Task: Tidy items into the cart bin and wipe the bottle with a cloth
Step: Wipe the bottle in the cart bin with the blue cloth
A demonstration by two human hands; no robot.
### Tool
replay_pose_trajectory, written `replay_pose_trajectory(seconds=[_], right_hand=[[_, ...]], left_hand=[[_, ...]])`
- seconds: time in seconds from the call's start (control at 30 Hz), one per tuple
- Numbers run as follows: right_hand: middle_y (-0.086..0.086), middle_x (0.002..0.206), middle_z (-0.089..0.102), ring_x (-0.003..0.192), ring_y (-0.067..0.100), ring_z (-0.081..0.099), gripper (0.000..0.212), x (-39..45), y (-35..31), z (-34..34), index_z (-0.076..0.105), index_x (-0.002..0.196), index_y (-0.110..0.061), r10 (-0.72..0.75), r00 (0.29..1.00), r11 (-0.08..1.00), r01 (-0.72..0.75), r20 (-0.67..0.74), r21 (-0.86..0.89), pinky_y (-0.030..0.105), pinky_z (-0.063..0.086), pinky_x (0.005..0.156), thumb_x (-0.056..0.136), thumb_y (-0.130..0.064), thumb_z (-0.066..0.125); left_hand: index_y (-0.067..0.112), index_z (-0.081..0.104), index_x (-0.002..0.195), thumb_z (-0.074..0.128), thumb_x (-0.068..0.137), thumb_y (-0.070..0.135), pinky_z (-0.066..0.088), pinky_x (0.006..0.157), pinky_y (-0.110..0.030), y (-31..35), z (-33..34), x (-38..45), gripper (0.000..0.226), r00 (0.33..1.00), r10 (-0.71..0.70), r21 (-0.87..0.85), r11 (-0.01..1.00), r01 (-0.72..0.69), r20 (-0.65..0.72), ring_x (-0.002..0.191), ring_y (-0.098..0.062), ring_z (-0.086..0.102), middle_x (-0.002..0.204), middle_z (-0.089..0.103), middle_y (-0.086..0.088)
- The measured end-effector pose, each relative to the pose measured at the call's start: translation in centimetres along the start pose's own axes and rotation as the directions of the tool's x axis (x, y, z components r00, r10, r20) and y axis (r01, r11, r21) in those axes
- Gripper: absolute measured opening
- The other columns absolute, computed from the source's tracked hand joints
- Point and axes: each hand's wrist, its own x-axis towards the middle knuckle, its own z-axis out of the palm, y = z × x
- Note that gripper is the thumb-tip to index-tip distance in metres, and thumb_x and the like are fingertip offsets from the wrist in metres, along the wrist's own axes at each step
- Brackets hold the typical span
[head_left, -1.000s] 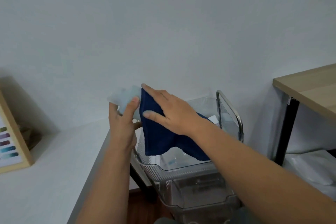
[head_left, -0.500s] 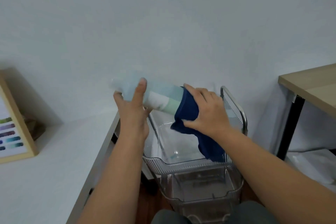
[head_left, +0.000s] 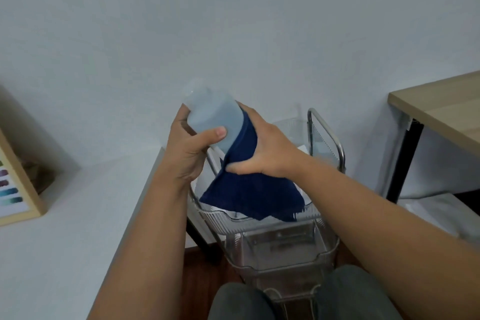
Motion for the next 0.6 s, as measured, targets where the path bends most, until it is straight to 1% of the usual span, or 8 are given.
replay_pose_trajectory(seconds=[0.07, 0.13, 0.27, 0.37, 0.47, 0.53, 0.57, 0.6], right_hand=[[-0.029, 0.123, 0.053, 0.11, -0.011, 0.052, 0.108, -0.4, 0.8, 0.4, 0.022, 0.14, -0.051, 0.047, 0.998, 0.999, -0.046, -0.03, 0.01, 0.011, 0.044, 0.086, 0.055, -0.04, 0.087], [-0.03, 0.12, 0.054, 0.107, -0.01, 0.053, 0.104, -1.1, 1.7, 0.7, 0.026, 0.137, -0.052, 0.071, 0.994, 0.997, -0.073, -0.082, -0.023, 0.011, 0.042, 0.085, 0.054, -0.042, 0.086], [-0.024, 0.132, 0.049, 0.116, -0.002, 0.049, 0.103, -2.1, 3.2, 1.1, 0.025, 0.138, -0.051, 0.05, 0.987, 0.992, -0.067, -0.156, -0.111, 0.022, 0.043, 0.096, 0.054, -0.04, 0.083], [-0.016, 0.136, 0.047, 0.121, 0.003, 0.047, 0.104, -2.3, 4.0, 1.1, 0.024, 0.141, -0.047, 0.056, 0.989, 0.988, -0.075, -0.137, -0.133, 0.029, 0.043, 0.103, 0.055, -0.036, 0.083], [-0.011, 0.136, 0.046, 0.123, 0.01, 0.045, 0.104, -2.8, 4.5, 1.7, 0.024, 0.143, -0.042, 0.062, 0.982, 0.971, -0.101, -0.178, -0.219, 0.033, 0.043, 0.101, 0.055, -0.037, 0.082], [-0.005, 0.132, 0.048, 0.117, 0.018, 0.046, 0.104, -2.9, 4.7, 2.1, 0.028, 0.145, -0.035, 0.022, 0.965, 0.928, -0.117, -0.262, -0.354, 0.033, 0.044, 0.096, 0.056, -0.037, 0.082], [0.0, 0.13, 0.051, 0.112, 0.023, 0.048, 0.103, -3.0, 4.8, 2.2, 0.033, 0.146, -0.029, -0.04, 0.951, 0.882, -0.111, -0.308, -0.458, 0.036, 0.045, 0.094, 0.056, -0.036, 0.084], [0.006, 0.127, 0.054, 0.108, 0.028, 0.051, 0.102, -2.9, 4.8, 2.2, 0.039, 0.144, -0.022, -0.121, 0.931, 0.822, -0.101, -0.345, -0.561, 0.041, 0.048, 0.09, 0.055, -0.033, 0.086]], left_hand=[[0.008, 0.05, 0.125, 0.093, 0.053, 0.019, 0.053, 0.083, -0.037, -0.1, 0.2, -0.2, 0.084, 0.999, 0.041, 0.002, 0.999, -0.041, -0.027, 0.103, -0.024, 0.063, 0.109, 0.066, -0.006], [0.006, 0.047, 0.128, 0.089, 0.057, 0.014, 0.052, 0.087, -0.042, -0.1, 0.2, -0.2, 0.083, 0.993, 0.089, -0.063, 0.994, -0.093, -0.075, 0.105, -0.027, 0.06, 0.111, 0.063, -0.009], [0.009, 0.044, 0.132, 0.092, 0.058, 0.022, 0.046, 0.096, -0.049, 0.4, -0.8, -0.2, 0.089, 0.984, 0.156, -0.156, 0.973, -0.168, -0.085, 0.11, -0.029, 0.056, 0.114, 0.061, -0.008], [0.01, 0.045, 0.131, 0.087, 0.061, 0.013, 0.046, 0.096, -0.048, 0.0, -0.9, -0.6, 0.081, 0.98, 0.17, -0.164, 0.969, -0.185, -0.099, 0.109, -0.028, 0.058, 0.113, 0.062, -0.006], [0.013, 0.046, 0.13, 0.084, 0.06, 0.011, 0.042, 0.099, -0.051, -0.3, -0.9, -0.9, 0.08, 0.978, 0.145, -0.207, 0.963, -0.175, -0.15, 0.111, -0.027, 0.057, 0.115, 0.062, -0.006], [0.02, 0.047, 0.131, 0.079, 0.063, 0.012, 0.046, 0.092, -0.051, -0.5, -0.8, -1.1, 0.076, 0.966, 0.091, -0.206, 0.968, -0.143, -0.244, 0.11, -0.025, 0.06, 0.115, 0.065, -0.001], [0.026, 0.047, 0.131, 0.077, 0.066, 0.014, 0.05, 0.085, -0.049, -0.8, -0.4, -1.2, 0.073, 0.939, 0.036, -0.186, 0.977, -0.105, -0.342, 0.107, -0.021, 0.064, 0.113, 0.068, 0.005], [0.034, 0.046, 0.131, 0.079, 0.067, 0.019, 0.054, 0.079, -0.049, -1.3, 0.3, -1.3, 0.074, 0.888, -0.036, -0.18, 0.982, -0.053, -0.458, 0.103, -0.017, 0.067, 0.109, 0.07, 0.01]])
